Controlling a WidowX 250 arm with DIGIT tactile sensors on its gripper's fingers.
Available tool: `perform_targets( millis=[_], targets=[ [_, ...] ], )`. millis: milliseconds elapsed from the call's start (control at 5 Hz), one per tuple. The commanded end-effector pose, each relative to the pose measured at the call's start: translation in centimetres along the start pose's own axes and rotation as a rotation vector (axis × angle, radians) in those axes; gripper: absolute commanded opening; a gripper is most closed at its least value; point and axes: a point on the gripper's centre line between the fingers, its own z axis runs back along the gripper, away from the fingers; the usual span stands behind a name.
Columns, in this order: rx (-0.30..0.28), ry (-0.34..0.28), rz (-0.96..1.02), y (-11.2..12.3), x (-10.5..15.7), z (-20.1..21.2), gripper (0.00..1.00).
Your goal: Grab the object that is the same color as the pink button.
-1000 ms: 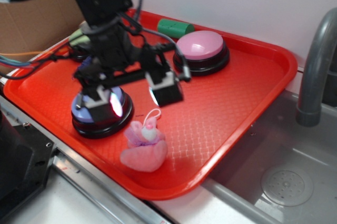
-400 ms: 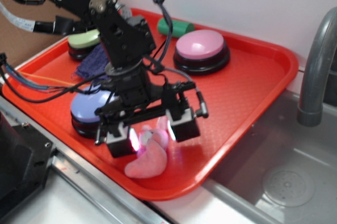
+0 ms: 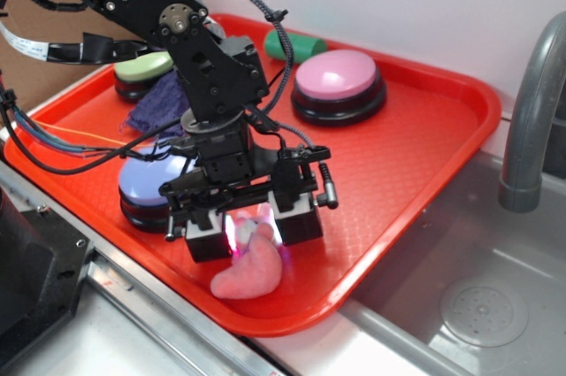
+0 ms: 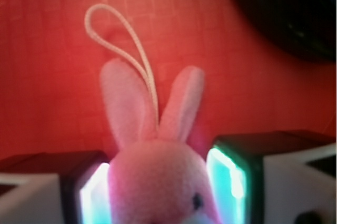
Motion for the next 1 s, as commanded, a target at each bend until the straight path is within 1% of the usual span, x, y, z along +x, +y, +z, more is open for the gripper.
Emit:
perform_targets(
  millis=[0,200,400,600,800],
  targets=[
    [0.049,-0.049,-0.273,-3.0,2.0,3.7,0.0],
    [0.055,-0.044,-0.406,-3.8,3.3,5.9,0.0],
    [0.053,-0.005,-0.632,-3.8,7.4,10.5,0.0],
    [0.091,-0.064,-0.816,-3.6,9.8,13.4,0.0],
    [0.107,-0.056,-0.895,-2.6,11.8,15.5,0.0]
  ],
)
